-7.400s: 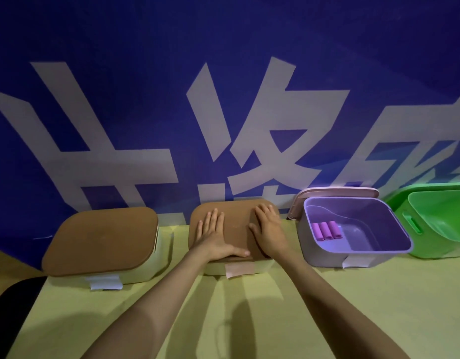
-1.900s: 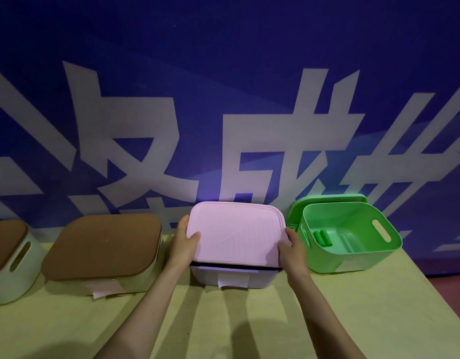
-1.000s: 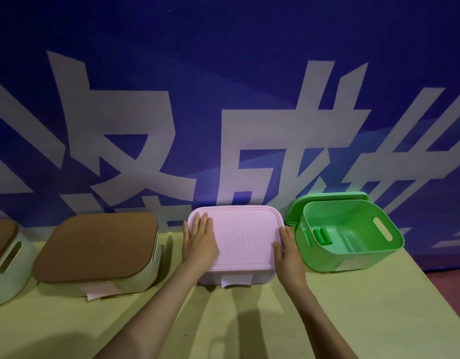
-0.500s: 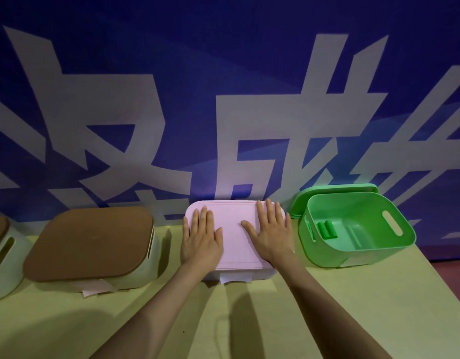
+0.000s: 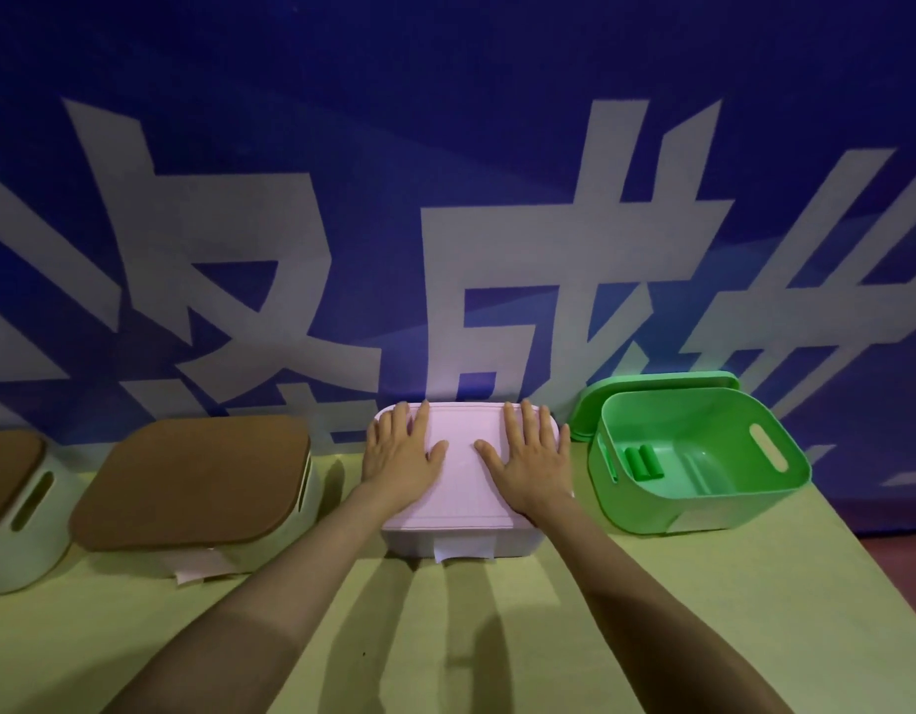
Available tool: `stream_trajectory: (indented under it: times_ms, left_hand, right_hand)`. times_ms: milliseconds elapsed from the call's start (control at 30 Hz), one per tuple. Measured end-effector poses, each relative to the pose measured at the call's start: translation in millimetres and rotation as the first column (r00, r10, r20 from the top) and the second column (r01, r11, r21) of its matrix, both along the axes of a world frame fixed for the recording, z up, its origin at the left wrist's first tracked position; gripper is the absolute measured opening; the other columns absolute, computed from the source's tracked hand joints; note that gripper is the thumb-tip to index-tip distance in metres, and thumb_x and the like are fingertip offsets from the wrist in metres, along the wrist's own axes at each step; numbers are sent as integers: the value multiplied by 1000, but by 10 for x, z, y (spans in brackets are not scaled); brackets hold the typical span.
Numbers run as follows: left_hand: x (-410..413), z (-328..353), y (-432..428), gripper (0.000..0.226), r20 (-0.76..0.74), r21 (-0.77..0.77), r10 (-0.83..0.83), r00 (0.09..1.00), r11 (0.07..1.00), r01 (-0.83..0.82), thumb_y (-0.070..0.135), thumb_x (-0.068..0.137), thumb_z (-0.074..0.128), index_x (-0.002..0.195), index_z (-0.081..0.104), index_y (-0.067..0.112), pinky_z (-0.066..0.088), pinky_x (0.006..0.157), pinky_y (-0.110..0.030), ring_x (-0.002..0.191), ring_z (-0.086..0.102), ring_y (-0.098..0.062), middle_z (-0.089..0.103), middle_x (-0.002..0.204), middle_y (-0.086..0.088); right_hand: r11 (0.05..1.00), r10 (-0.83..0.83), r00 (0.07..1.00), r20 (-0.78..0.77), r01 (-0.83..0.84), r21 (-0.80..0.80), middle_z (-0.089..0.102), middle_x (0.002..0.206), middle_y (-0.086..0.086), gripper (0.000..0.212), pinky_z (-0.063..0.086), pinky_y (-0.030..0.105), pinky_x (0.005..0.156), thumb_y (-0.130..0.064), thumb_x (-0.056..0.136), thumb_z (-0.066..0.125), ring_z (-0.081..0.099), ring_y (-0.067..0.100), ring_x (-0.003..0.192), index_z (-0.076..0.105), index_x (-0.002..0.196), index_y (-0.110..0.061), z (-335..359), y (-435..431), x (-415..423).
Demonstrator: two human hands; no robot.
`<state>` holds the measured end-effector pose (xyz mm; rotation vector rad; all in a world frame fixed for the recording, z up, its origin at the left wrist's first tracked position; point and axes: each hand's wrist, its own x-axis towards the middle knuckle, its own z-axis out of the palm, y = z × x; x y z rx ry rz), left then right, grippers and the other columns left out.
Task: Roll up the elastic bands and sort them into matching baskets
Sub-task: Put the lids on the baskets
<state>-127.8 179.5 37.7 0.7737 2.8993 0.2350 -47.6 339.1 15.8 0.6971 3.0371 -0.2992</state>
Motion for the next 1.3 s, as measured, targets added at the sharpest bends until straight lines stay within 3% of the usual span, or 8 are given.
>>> stream_trajectory:
  times_ms: [100,233,533,700,900,1000,1100,1300]
  left_hand:
    - [-50,-95,-50,66,-13,-43,-25,1000,999,25,55,98,17,152,-3,23,-7,119,-43,147,-11,-25,-9,160,-4]
    - [-80,-162,-49,74,-36,-49,-28,999,998,27,62,90,7,152,-3,24,-7,117,-41,147,-9,-23,-7,161,-4]
    - [-97,-143,-34,66,2,-62,-33,999,998,33,57,97,17,152,-2,25,-8,118,-42,147,-12,-22,-8,160,-2]
    - [-116,12,-17,66,151,-29,-15,988,999,19,55,98,21,152,0,26,-9,117,-47,147,-13,-22,-10,160,-1]
    - [-128,273,176,53,65,-12,34,997,999,-33,37,97,47,144,32,16,8,118,-47,145,14,-28,20,156,-8]
    - [-9,333,342,43,49,114,16,999,993,-21,23,95,53,135,43,12,29,111,-38,131,39,-28,38,145,-8]
    - [188,468,627,41,179,318,-32,983,948,-27,17,94,54,134,47,9,33,105,-31,125,45,-26,43,140,-9]
    - [491,849,1576,39,496,585,-100,862,772,-247,22,93,59,128,55,7,39,98,-28,120,52,-24,56,131,-9]
  right_hand:
    - [999,24,1000,-18,-24,28,-7,161,1,95,-11,48,114,-74,73,-21,-10,25,147,-3,152,-26,-27,-10,-1]
    - [999,38,998,-52,-37,32,-2,161,-1,100,-11,49,114,-72,70,-26,-7,22,148,0,153,-23,-95,10,-33]
    - [999,39,999,-8,-39,15,1,161,-2,84,-4,46,117,-71,83,-3,-5,21,148,2,152,-23,-33,30,-55]
    - [996,56,998,3,-56,-73,0,161,-1,73,-3,48,117,-63,94,18,-4,21,148,4,153,-23,35,54,-50]
    - [938,13,1000,-7,-15,-346,19,157,-1,52,18,55,115,-42,94,51,14,26,145,39,142,-25,326,313,-94]
    - [877,-41,991,-125,-24,-480,34,150,4,44,27,38,112,-28,94,56,33,27,138,50,134,-12,454,452,1]
    - [739,-185,965,-183,14,-673,53,135,11,33,45,30,92,-16,94,57,57,27,114,58,126,-8,603,635,198]
    - [737,-312,901,-302,28,-676,67,117,11,25,43,27,88,-17,93,59,60,17,102,66,115,-8,881,1529,521]
